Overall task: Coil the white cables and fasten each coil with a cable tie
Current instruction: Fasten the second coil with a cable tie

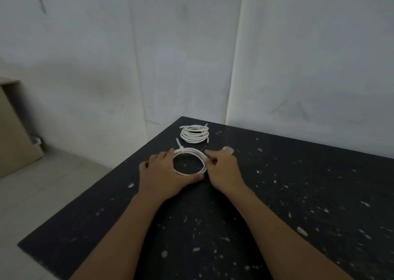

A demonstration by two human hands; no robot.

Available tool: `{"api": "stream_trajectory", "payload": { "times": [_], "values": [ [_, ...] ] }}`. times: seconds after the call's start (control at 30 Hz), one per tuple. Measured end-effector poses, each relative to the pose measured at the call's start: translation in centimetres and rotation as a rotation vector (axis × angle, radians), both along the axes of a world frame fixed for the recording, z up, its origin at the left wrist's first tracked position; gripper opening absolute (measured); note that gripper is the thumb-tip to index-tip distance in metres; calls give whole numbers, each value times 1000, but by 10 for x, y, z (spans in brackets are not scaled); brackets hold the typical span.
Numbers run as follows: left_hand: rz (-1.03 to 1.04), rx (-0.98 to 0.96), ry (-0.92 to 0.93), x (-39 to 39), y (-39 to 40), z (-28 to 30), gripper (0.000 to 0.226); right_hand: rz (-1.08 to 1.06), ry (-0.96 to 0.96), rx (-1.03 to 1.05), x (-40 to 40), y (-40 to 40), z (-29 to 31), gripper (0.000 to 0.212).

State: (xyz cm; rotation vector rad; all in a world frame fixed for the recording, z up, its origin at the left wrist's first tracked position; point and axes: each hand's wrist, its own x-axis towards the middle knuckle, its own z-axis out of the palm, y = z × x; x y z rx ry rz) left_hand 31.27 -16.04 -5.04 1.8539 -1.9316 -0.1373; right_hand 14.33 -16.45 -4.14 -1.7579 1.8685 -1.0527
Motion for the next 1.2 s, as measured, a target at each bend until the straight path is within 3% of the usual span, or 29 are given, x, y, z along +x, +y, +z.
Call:
{"api": "stream_trajectory", "payload": {
  "times": [0.07,0.13,0.27,0.4,0.57,0.63,0.87,1.03,1.2],
  "values": [
    [26,0,-21,0,-1,-2,132,-17,-68,-35,-5,3,1,25],
    [73,-20,-32,-1,-1,-3,131,9,29,-72,-5,4,2,19],
    [50,39,-8,6,-2,2,124,97,309,62,2,-3,2,42],
    [-108,119,90,33,-1,5,112,136,334,119,-2,-7,-1,55],
    [-34,-89,18,28,1,-6,81,165,390,133,-2,-7,-3,59],
    [8,-144,-31,23,1,-6,78,194,436,137,0,-7,-3,60],
    [115,-165,-126,6,1,-4,95,287,439,163,-1,-5,-2,71],
    [73,-105,-25,11,3,-6,99,248,399,143,-1,-5,-2,74],
    [18,-114,62,16,3,-5,74,167,262,86,-3,-4,-3,67]
  ]
}}
